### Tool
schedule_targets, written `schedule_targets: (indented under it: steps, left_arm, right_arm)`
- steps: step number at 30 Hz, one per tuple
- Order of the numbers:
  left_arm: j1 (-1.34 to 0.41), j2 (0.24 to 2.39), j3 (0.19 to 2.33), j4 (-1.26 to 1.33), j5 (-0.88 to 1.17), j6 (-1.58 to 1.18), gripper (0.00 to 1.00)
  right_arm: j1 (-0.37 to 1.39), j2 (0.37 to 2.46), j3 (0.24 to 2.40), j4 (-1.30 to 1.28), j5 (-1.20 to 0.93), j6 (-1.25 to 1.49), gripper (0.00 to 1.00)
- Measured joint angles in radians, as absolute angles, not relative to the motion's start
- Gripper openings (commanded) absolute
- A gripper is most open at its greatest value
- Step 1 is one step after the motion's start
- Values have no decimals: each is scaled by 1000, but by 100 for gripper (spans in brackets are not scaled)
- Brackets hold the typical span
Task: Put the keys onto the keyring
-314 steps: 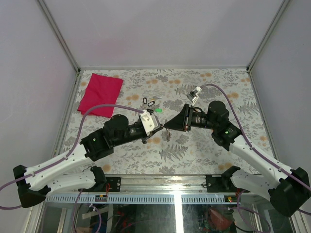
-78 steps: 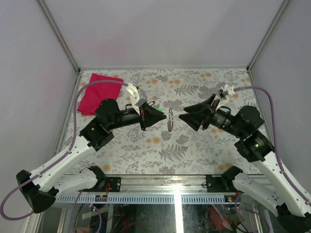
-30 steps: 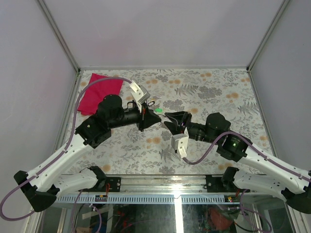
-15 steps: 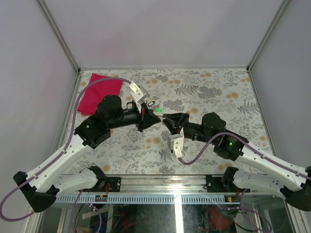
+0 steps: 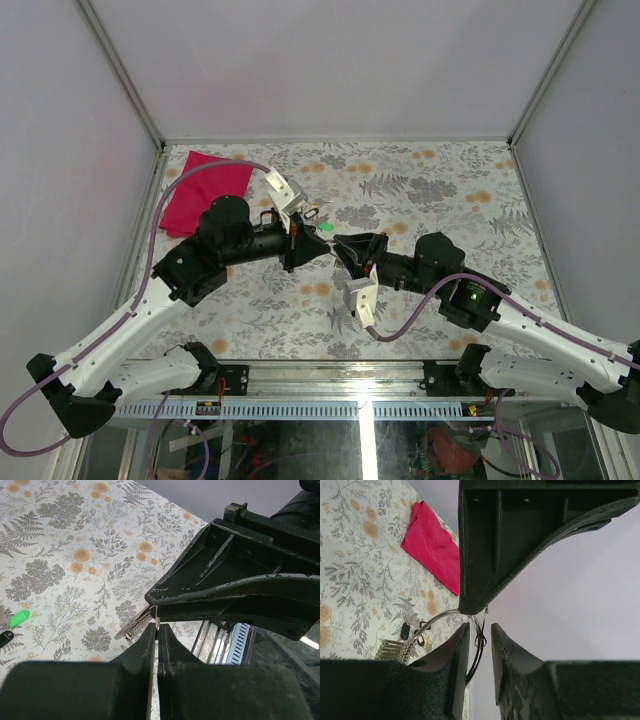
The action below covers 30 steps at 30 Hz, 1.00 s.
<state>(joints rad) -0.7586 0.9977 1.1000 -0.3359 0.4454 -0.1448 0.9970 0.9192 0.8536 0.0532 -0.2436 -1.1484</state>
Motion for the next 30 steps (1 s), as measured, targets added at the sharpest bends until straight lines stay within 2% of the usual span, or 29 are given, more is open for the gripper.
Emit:
schedule_targets:
  steps: [9, 16, 22, 30]
  left_arm:
    - [-759, 998, 1102, -338, 448, -145, 0]
    - [-759, 998, 1103, -347, 447, -145, 0]
    - [-759, 998, 1103, -356, 448, -145, 0]
    - [-759, 998, 1105, -356, 457, -145, 1]
  right_arm:
    - [1002, 921, 854, 57, -244, -1153, 20]
    - [1004, 926, 854, 51, -244, -1165, 7]
    - [1008, 927, 863, 25, -245, -1187, 0]
    - [1021, 929, 906, -55, -234, -1201, 0]
